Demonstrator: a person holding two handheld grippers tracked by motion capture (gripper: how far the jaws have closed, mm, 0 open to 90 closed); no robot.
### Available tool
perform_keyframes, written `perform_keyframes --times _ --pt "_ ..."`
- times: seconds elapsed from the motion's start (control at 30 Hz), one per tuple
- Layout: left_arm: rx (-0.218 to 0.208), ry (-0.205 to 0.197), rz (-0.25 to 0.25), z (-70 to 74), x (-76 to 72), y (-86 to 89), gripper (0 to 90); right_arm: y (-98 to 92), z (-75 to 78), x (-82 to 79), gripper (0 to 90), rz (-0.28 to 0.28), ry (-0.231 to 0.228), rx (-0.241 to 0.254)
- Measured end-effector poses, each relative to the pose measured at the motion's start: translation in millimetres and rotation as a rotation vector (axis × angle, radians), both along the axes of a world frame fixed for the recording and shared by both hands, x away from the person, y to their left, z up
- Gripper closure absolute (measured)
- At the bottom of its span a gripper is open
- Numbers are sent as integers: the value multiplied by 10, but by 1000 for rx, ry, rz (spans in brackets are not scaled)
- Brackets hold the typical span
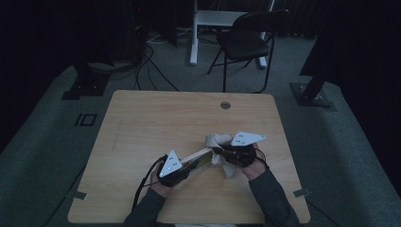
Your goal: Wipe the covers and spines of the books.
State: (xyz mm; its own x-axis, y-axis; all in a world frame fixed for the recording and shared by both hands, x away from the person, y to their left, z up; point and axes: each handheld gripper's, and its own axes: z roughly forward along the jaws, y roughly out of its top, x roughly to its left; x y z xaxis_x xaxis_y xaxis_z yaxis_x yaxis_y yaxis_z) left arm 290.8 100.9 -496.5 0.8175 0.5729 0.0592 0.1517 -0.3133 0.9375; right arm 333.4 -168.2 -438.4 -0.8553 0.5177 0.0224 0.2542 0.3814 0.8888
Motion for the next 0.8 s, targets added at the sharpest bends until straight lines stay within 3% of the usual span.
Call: perform_keyframes --times 0.8 --pt "0 0 1 0 1 1 780 88 28 -57 841 31 -7 4"
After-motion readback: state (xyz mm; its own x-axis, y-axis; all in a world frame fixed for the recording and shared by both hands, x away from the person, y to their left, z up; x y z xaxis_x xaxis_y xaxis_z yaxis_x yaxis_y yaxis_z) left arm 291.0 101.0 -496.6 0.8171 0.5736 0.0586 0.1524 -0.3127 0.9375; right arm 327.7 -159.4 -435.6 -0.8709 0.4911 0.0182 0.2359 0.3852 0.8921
